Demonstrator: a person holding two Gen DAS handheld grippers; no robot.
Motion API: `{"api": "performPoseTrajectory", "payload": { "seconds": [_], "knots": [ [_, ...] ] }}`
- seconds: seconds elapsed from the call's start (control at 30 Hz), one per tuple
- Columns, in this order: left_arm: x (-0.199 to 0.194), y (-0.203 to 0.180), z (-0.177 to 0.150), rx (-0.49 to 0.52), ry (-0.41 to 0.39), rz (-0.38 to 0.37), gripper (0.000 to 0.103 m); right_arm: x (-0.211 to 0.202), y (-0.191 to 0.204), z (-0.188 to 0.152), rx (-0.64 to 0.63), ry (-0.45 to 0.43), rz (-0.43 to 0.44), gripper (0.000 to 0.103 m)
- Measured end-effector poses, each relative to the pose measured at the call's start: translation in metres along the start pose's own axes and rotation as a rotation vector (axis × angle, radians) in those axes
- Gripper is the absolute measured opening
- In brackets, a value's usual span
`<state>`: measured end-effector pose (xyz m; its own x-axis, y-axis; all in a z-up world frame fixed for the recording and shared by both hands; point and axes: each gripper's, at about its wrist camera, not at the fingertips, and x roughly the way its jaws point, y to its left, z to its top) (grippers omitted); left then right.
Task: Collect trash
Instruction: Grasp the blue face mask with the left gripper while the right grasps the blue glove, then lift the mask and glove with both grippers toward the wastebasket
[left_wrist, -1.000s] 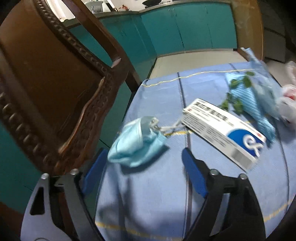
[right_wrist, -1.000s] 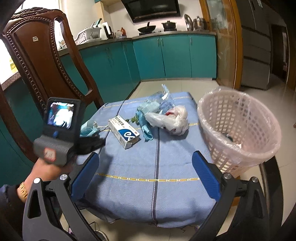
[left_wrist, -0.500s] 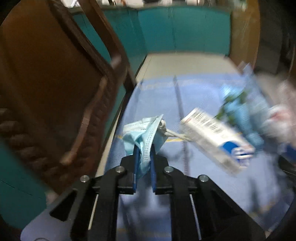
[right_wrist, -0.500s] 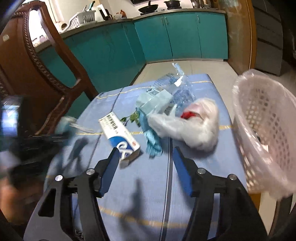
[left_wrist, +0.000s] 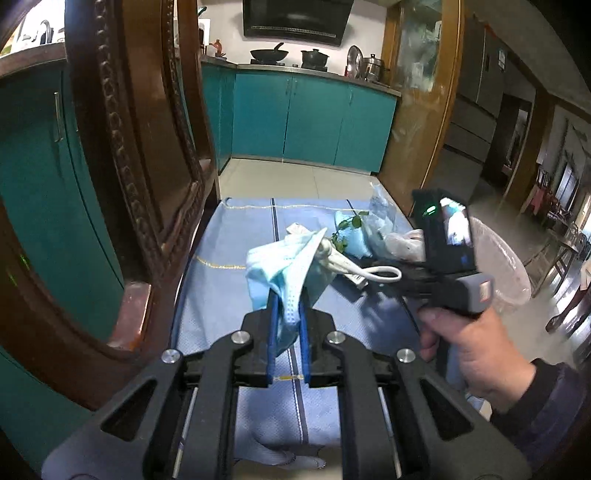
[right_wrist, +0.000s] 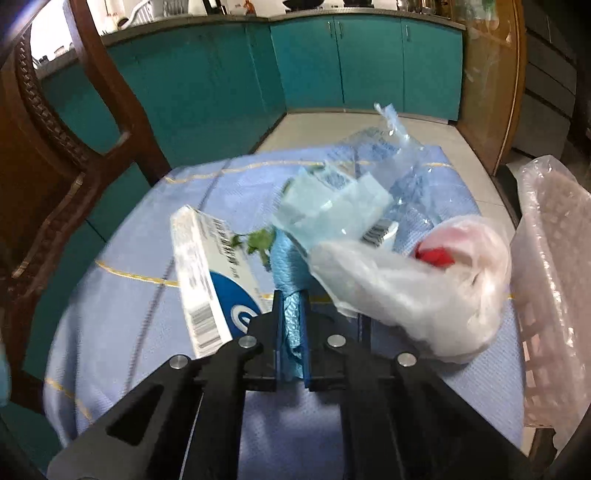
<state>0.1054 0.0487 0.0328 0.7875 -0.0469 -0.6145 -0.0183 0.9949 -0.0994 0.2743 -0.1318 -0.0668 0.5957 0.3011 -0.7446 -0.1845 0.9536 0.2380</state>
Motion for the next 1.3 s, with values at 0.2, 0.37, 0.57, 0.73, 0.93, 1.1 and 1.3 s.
{"api": "performPoseTrajectory", "payload": {
  "seconds": [0.2, 0.37, 0.57, 0.73, 0.93, 1.1, 1.3],
  "knots": [
    [0.002, 0.004, 0.006, -0.033, -0.010, -0.019, 0.011, -0.075, 0.002, 0.006, 0.032, -0.105, 0.196, 0.008],
    [0.000, 0.013, 0.003, -0.064, -0.006, -0.018, 0.011, -0.122, 0.002, 0.004, 0.043, -0.161, 0.289, 0.008],
    [-0.004, 0.020, 0.002, -0.097, -0.022, -0.023, 0.011, -0.172, 0.001, -0.013, 0.039, -0.237, 0.279, 0.008],
    [-0.014, 0.013, 0.001, -0.097, -0.040, -0.037, 0.011, -0.208, 0.006, -0.046, -0.001, -0.313, 0.182, 0.008],
    [-0.015, -0.002, -0.003, -0.063, -0.036, -0.043, 0.011, -0.208, 0.002, -0.082, 0.006, -0.269, 0.119, 0.008],
    [-0.009, -0.015, -0.006, -0.026, -0.004, -0.053, 0.011, -0.208, 0.004, -0.084, -0.007, -0.260, 0.107, 0.008],
    [-0.007, -0.014, -0.005, -0.031, -0.001, -0.048, 0.011, -0.208, 0.005, -0.086, -0.004, -0.254, 0.111, 0.008]
  ]
}}
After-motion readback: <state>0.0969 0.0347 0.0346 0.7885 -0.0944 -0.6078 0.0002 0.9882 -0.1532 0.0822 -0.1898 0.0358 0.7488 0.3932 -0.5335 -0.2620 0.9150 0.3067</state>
